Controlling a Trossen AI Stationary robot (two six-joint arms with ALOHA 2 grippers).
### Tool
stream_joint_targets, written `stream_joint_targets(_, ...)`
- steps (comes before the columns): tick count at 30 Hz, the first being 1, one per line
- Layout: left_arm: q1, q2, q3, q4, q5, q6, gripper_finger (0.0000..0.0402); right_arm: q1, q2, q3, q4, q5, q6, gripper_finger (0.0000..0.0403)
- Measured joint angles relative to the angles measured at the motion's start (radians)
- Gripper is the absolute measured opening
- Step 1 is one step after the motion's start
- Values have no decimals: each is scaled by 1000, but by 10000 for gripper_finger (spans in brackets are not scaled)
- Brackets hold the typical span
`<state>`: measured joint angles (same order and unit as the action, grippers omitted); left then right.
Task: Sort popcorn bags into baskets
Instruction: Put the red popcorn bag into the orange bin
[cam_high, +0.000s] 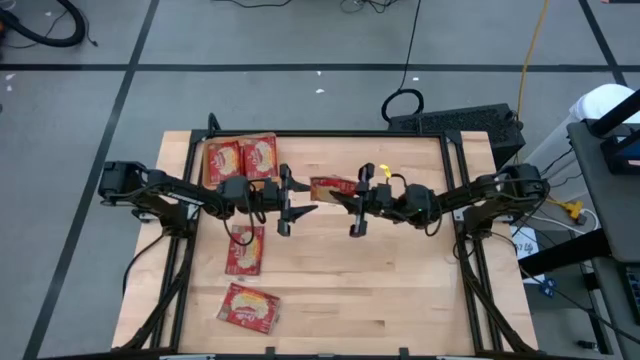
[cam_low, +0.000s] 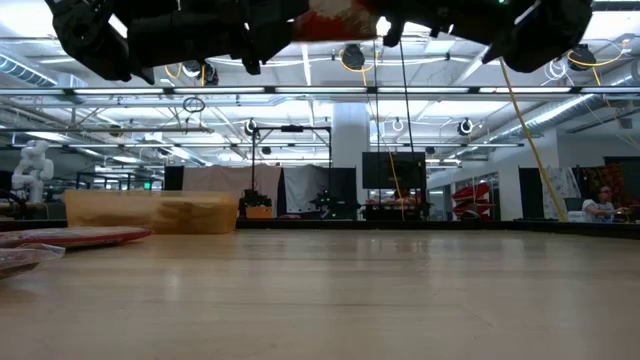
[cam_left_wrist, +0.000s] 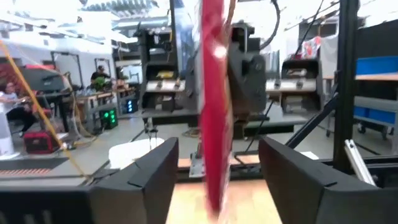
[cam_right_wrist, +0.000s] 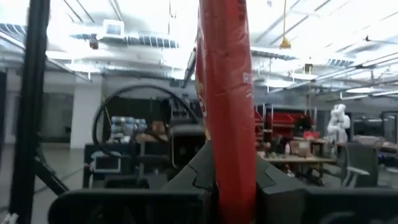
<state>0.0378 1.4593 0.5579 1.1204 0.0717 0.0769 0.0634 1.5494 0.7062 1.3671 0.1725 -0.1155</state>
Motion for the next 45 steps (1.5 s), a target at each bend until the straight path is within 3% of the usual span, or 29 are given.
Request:
stream_joint_targets(5, 8, 8, 1, -4, 60, 2, 159, -5, 43, 44, -27, -19, 6, 18)
stream_joint_targets(11, 44, -55, -7, -80, 63, 85, 23, 9, 9, 57, -98, 35, 9, 18)
stream_joint_targets(17, 144, -247, 5, -455, 69, 190, 25, 48, -118, 57, -449, 259, 51, 50)
stream_joint_targets(21, 207, -368, 10, -766, 50, 242, 17, 76, -222, 57, -794, 463, 239, 101)
stream_joint_targets(24, 241, -431, 10, -947, 50, 240, 17, 85, -271, 55, -1025, 535, 385, 142)
stream_joint_targets(28, 249, -446, 10, -1157, 43, 232, 24, 90, -272, 54, -1055, 534, 420, 190)
stream_joint_targets(33, 227, -442, 9, -1232, 40, 227, 16, 81, -194, 111, -1012, 482, 298, 230)
stream_joint_targets(45, 182, -432, 10, -1251, 40, 242, 16, 9, 10, 269, -1010, 288, 158, 239)
